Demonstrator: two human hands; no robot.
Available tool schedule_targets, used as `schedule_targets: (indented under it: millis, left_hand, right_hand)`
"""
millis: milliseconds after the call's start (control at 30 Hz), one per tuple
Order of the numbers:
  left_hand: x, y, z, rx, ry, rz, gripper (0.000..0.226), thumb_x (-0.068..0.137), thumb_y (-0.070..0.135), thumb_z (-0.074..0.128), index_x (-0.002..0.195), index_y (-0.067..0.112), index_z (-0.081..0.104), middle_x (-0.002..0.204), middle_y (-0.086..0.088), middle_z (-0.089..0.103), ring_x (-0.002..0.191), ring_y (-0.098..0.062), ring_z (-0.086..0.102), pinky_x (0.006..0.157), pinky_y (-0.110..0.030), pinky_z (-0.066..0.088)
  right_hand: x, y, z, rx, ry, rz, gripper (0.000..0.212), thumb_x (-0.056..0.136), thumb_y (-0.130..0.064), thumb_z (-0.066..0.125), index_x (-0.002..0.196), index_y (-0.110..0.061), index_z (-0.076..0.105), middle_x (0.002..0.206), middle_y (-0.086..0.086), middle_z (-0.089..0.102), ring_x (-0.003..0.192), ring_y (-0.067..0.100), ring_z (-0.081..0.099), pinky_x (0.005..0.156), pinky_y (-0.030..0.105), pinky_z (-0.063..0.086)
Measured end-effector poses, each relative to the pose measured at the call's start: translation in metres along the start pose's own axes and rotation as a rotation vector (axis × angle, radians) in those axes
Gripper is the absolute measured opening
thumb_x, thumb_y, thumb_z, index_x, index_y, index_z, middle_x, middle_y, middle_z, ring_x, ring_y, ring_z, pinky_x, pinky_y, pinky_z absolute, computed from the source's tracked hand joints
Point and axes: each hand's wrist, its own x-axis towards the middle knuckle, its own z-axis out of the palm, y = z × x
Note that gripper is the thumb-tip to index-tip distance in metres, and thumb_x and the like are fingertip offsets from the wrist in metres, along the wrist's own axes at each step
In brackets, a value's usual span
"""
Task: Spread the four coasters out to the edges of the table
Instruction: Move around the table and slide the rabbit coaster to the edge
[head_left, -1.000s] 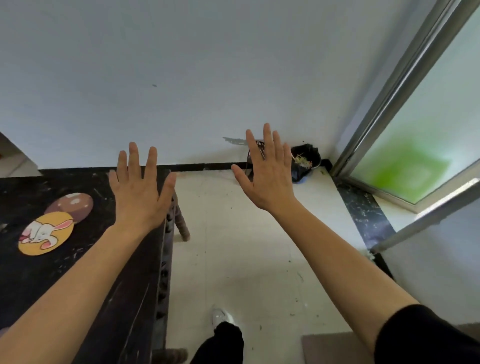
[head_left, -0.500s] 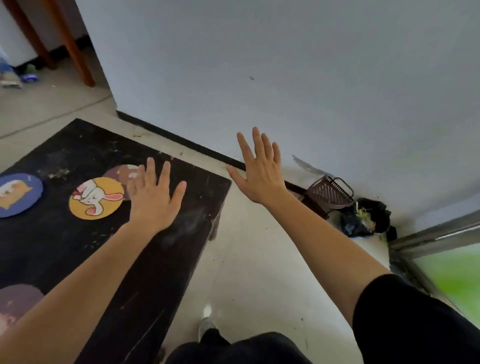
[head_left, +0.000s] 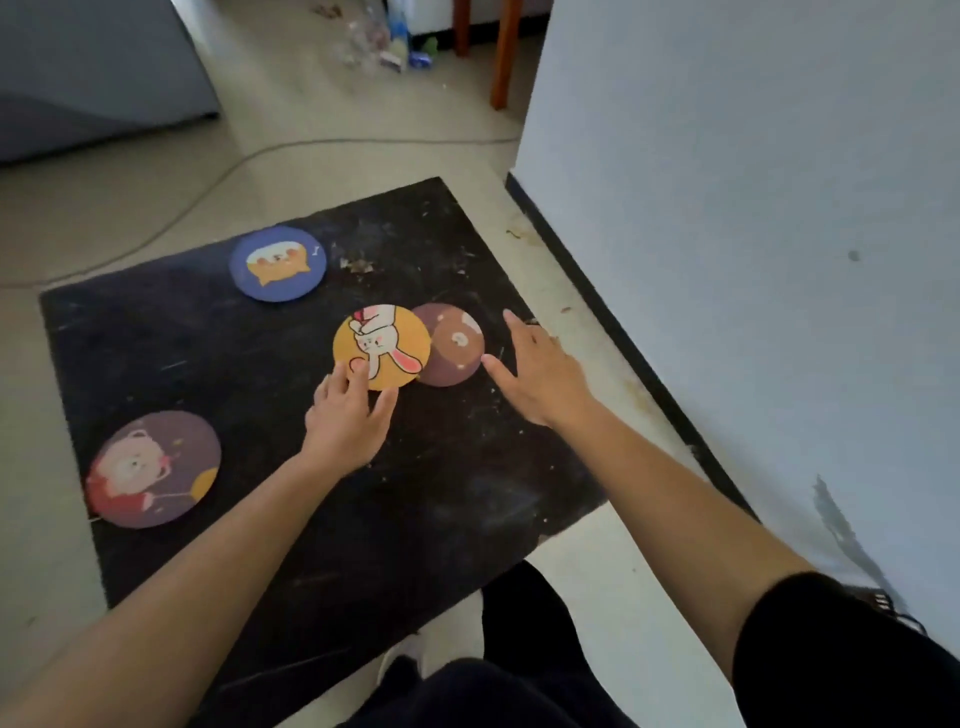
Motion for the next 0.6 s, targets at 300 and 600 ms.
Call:
schedule_targets:
  millis: [300, 600]
  left_hand:
    - [0.072, 0.002, 0.038, -0.636, 0.083, -0.552, 0.067, 0.093, 0.052, 0.046, 0.15, 0.022, 0.028, 0.153, -0.003, 0.038, 0.13, -0.019, 0.042, 0.102, -0.042, 0.04]
    - [0.093, 0.021, 0.067, -0.935, 0.264, -0.686, 0.055, 0.096, 0.033, 0.046, 0.149, 0.024, 0.032, 0.131, 0.011, 0.046, 0.111, -0.006, 0.046, 0.095, -0.037, 0.044]
  right_hand:
    - [0.128, -0.019, 0.075, 0.522, -0.425, 0.029, 0.063, 0.093, -0.04, 0.057, 0.149, -0.016, 0.04, 0.142, 0.007, 0.055, 0.128, 0.029, 0.053, 0.098, 0.038, 0.045]
    - [0.169, -0.023, 0.13, 0.794, -0.591, 0.191, 0.065, 0.09, -0.043, 0.067, 0.146, -0.021, 0.045, 0.1, -0.013, 0.062, 0.107, 0.016, 0.06, 0.097, 0.047, 0.055]
